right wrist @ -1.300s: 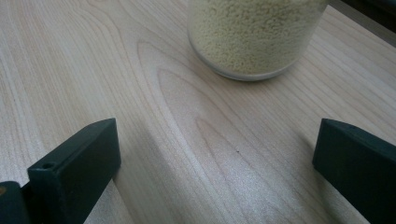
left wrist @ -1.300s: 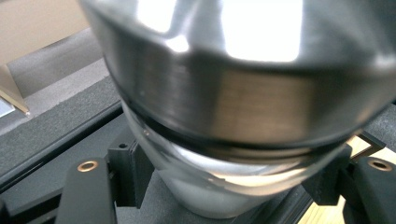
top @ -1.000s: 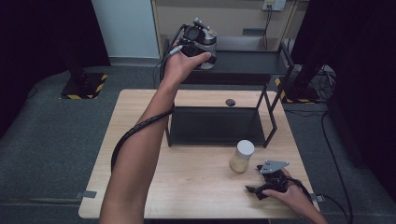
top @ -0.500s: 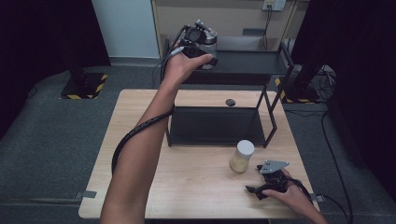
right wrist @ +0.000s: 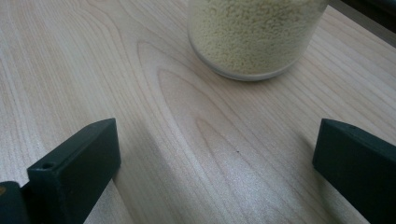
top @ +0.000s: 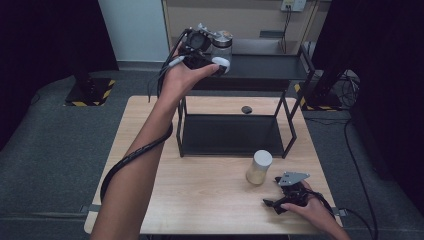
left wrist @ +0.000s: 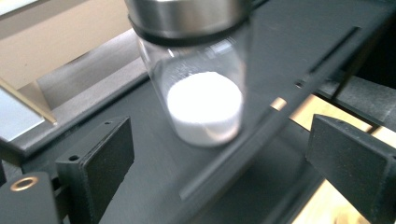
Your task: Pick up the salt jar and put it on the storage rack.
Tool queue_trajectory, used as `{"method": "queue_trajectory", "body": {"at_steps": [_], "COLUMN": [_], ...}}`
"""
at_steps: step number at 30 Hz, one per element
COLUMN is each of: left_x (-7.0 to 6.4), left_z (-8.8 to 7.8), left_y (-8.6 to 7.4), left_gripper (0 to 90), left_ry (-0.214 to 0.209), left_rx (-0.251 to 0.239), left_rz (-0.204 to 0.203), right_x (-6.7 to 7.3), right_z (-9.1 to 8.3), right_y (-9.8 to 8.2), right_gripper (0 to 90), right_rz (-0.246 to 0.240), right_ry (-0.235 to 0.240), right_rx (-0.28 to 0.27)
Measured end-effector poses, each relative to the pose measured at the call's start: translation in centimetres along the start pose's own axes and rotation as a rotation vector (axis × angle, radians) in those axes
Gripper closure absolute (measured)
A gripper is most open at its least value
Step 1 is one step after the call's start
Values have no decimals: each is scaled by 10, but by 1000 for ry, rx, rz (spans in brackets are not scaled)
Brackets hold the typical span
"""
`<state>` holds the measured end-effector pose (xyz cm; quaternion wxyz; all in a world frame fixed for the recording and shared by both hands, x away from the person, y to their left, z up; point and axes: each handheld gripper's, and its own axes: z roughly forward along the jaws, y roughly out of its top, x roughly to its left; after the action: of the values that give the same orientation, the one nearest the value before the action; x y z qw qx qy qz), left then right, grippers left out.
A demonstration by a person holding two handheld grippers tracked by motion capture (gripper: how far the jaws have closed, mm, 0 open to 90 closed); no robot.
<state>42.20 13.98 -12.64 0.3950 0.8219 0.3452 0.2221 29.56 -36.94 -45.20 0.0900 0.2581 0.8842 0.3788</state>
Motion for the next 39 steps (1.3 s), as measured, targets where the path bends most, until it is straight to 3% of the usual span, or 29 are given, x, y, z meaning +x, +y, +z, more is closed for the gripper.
{"method": "queue_trajectory", "body": {"at_steps": [3, 9, 13, 15, 19, 22, 28, 33, 39], "left_x": [-3, -8, -7, -10, -12, -14, -22, -34, -46], "left_z": [-10, -22, -16, -12, -1, 8, 25, 38, 56], "left_y": [-17, -52, -74, -85, -103, -113, -137, -156, -192], "left_gripper": [70, 82, 77, 76, 49, 43, 38, 41, 42], "left_ry": [-32, -119, -173, -173, -231, -272, -309, -318, -316], "left_rx": [-13, -41, -44, -51, -57, -46, -32, 7, 29], "left_rz": [17, 114, 156, 207, 244, 259, 255, 260, 219], "right_x": [0, 1, 1, 1, 2, 2, 2, 2, 2], "right_z": [0, 0, 0, 0, 0, 0, 0, 0, 0], "right_y": [0, 0, 0, 0, 0, 0, 0, 0, 0], "right_gripper": [16, 16, 16, 15, 16, 16, 15, 15, 15], "right_rz": [0, 2, 5, 5, 6, 6, 7, 7, 7], "right_ry": [-2, -3, -3, -5, -7, -7, -7, -6, -6], "right_rx": [-1, -1, -1, 0, -1, -1, -1, 0, 0]}}
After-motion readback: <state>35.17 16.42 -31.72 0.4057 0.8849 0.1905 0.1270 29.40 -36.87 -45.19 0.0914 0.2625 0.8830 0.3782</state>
